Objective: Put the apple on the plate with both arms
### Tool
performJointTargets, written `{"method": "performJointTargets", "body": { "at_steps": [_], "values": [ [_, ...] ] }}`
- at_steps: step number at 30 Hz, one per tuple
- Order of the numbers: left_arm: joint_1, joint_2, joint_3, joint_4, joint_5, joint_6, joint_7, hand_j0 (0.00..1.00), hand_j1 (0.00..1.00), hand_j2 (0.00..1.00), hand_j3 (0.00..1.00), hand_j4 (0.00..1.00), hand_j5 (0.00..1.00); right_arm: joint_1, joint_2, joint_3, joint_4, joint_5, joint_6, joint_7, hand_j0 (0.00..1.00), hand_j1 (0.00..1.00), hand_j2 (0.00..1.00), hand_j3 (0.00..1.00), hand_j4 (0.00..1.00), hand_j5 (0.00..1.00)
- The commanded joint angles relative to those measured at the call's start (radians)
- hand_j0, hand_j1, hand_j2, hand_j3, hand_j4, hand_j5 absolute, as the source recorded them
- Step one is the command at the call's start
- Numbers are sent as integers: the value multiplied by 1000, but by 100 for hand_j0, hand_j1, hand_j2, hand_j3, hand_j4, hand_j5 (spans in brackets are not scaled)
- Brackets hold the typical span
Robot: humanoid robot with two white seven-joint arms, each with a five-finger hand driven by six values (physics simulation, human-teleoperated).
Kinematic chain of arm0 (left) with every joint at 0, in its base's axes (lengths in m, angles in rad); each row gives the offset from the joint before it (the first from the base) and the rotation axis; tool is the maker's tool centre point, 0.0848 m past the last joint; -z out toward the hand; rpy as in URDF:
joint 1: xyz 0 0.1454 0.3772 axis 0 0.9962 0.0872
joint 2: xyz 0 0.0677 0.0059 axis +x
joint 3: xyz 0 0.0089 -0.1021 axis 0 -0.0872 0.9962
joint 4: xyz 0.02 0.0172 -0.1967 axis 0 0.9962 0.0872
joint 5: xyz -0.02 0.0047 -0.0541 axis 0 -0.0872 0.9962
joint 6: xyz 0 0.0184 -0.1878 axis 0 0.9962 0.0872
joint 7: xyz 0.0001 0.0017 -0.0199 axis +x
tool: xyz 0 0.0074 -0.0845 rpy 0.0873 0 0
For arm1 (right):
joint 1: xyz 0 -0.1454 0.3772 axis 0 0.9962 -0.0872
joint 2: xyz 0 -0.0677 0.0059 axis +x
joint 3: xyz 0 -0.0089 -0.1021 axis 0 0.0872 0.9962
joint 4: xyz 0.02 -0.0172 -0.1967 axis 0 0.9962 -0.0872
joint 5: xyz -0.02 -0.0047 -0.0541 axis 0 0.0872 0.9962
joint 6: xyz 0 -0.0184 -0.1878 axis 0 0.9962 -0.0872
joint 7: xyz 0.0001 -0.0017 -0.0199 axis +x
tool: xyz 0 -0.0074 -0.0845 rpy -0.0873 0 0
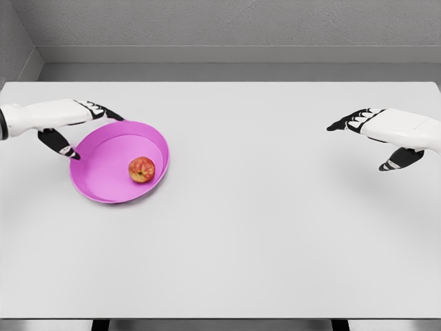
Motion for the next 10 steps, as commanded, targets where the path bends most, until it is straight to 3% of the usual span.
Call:
{"method": "performJointTargets", "body": {
  "at_steps": [1,10],
  "values": [
    [0,-1,9,21,19,3,0,100,100,100,100,100,100,0,-1,0,1,-3,1,0,100,100,100,100,100,100],
    [3,-1,10,20,22,3,0,100,100,100,100,100,100,2,-9,0,1,-3,1,0,100,100,100,100,100,100]
  ]
}}
